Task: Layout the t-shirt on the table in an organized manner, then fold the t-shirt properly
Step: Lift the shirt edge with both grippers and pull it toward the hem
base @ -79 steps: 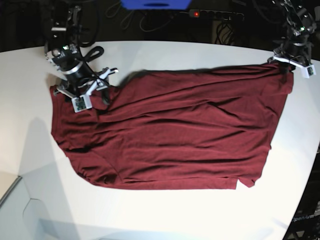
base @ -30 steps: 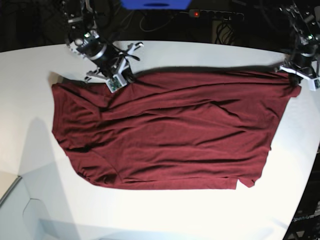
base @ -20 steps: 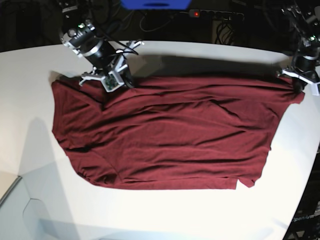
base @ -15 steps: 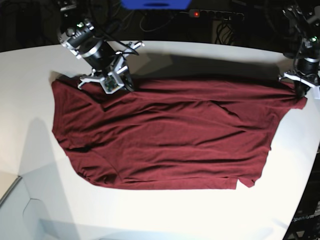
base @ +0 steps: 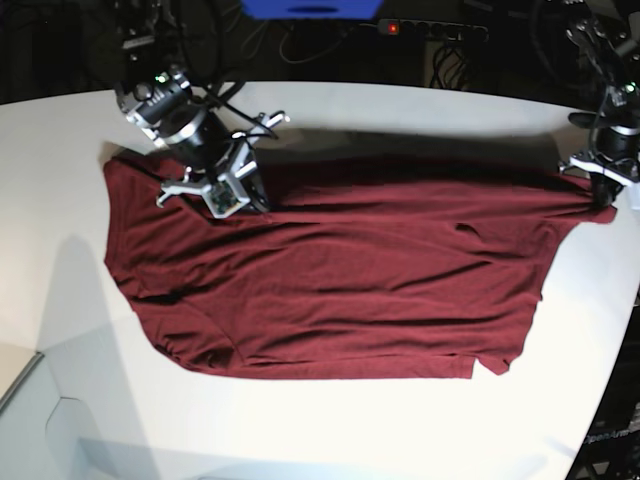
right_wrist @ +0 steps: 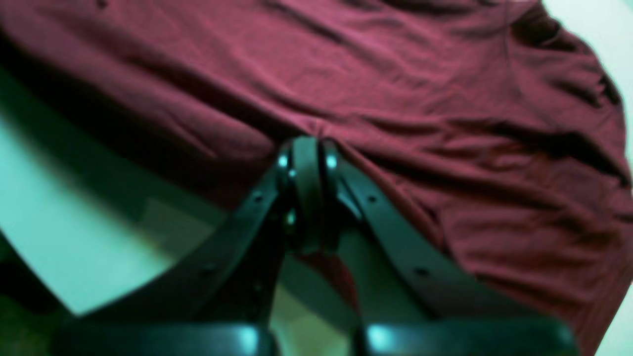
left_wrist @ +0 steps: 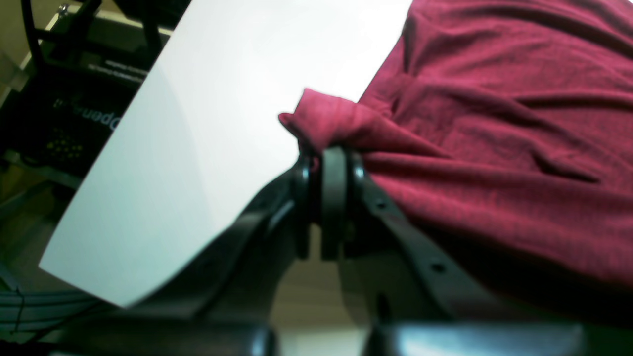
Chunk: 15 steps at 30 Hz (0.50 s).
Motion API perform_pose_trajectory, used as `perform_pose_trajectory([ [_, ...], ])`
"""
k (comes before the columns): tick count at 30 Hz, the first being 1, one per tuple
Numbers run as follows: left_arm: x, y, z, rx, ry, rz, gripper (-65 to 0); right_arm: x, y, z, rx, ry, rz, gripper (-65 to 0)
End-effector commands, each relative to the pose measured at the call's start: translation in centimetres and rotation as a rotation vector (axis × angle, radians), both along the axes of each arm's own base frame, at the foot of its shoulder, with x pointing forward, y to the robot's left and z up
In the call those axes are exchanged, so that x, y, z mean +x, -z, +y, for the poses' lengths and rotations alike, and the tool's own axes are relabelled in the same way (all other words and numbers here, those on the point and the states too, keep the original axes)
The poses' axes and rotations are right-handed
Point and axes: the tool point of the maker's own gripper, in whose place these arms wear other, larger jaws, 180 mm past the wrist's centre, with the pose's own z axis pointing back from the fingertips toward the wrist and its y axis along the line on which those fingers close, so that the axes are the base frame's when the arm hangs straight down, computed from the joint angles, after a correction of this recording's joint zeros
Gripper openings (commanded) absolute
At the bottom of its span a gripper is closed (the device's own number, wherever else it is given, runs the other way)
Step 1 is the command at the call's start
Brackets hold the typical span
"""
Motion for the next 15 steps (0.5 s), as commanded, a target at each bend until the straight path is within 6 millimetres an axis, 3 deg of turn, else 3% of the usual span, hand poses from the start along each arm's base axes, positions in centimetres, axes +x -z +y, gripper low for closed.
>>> perform_pose_trajectory([
  [1, 0.6, -1.8, 0.4, 0.032, 0.005, -0.056, -64.9, 0.4, -1.3, 0.1, 0.024, -0.006, -0.046, -65.0],
  [6, 1.3, -2.3, 0.4, 0.030, 0.005, -0.073, -64.9, -0.1, -1.0, 0.1, 0.024, -0.006, -0.035, -65.0],
  [12, 1.3, -2.4, 0.4, 0.032, 0.005, -0.077, -64.9, -2.5, 0.8, 0.1, 0.022, -0.009, 0.037, -65.0],
  [15, 1.4, -2.9, 0.4, 0.042, 0.010, -0.088, -64.9, -4.5, 1.5, 1.8, 0.029, -0.106, 0.075, -65.0],
])
